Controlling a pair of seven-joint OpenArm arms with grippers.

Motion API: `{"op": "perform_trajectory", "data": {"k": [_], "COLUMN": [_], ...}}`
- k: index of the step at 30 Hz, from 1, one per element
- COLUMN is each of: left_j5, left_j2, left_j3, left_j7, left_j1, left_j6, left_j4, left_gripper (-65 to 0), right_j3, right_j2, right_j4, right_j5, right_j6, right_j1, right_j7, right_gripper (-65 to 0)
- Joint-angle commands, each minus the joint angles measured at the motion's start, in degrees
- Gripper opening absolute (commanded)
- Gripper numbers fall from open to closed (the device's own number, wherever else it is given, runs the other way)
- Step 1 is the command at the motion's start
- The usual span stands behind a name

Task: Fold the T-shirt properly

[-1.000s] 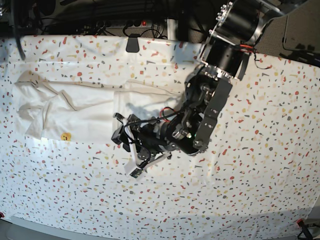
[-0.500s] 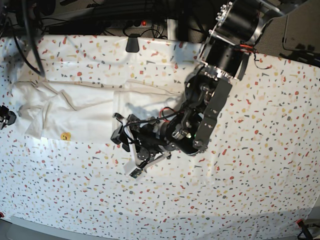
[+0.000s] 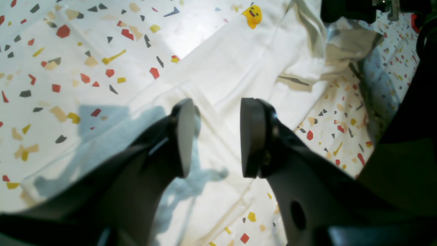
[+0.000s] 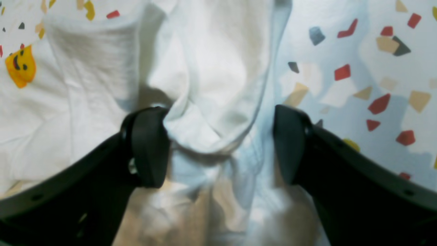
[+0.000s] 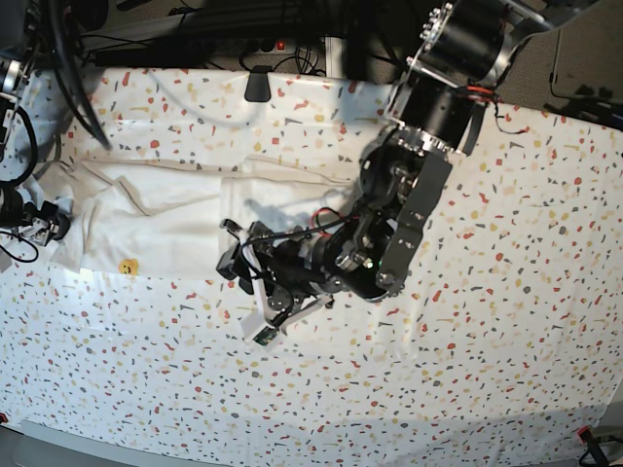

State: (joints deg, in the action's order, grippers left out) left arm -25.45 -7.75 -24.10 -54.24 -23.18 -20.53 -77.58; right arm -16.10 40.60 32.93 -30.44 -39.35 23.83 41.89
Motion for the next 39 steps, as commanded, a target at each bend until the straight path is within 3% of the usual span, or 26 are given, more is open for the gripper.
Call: {"op": "perform_trajectory", "data": {"k": [1,3,7,9,10,14,20,27,31,39], "left_j5": [-0.92,-0.94,-0.9,1.33,3.67,15.47,27.1,27.34,27.36,27.32], "left_j2": [-0.79,-0.76,-0.79,-0.76,-0.74,0.55,5.29,6.91,6.16,5.57], "left_j3": [0.04,0.04,0.04,0.04,0.07,0.07,0.04,0.04,0.04,0.04], "left_j7": [1.09,1.07,0.33,-0.57,-0.59,0.04,1.79,5.31,6.32,6.32], "left_j1": [-1.57,-1.57,-1.57,-1.51,-1.16,1.29,6.43,8.48,8.44,8.44], "left_j6": [-0.24,-0.26,-0.24,-0.02,1.07,4.52,9.7,11.19,11.19,11.19], "left_j4": [-0.9,-0.9,-0.9,-0.9,-0.9,-0.9,-0.9,-0.9,-0.9,-0.9], "left_gripper": [-42.8,-42.8,-42.8,-42.8,-42.9,-42.9,-42.8,-42.8,-42.8,-42.8], "right_j3": [0.0,0.0,0.0,0.0,0.0,0.0,0.0,0.0,0.0,0.0], "right_j2": [0.63,0.85,1.2,1.18,1.18,1.16,1.16,-0.61,-4.57,-12.85], "right_j4": [-0.04,-0.04,-0.04,-0.04,-0.04,0.85,6.82,15.93,22.03,30.6], "right_j5": [-0.22,-0.17,-0.17,-0.2,-0.22,-1.77,-14.84,-29.2,-34.53,-40.52], "right_j6": [-0.65,-0.65,-0.65,-0.65,-0.65,-0.65,-0.65,-0.65,-0.65,-0.65], "right_j1": [0.61,0.59,0.61,0.61,0.61,0.61,0.61,0.61,0.61,0.61], "right_j7": [2.82,3.8,4.81,5.09,5.09,6.56,16.74,26.03,30.75,34.27], "right_gripper": [-22.4,-29.1,-51.3,-63.3,-65.0,-65.0,-65.0,-65.0,-65.0,-65.0]}}
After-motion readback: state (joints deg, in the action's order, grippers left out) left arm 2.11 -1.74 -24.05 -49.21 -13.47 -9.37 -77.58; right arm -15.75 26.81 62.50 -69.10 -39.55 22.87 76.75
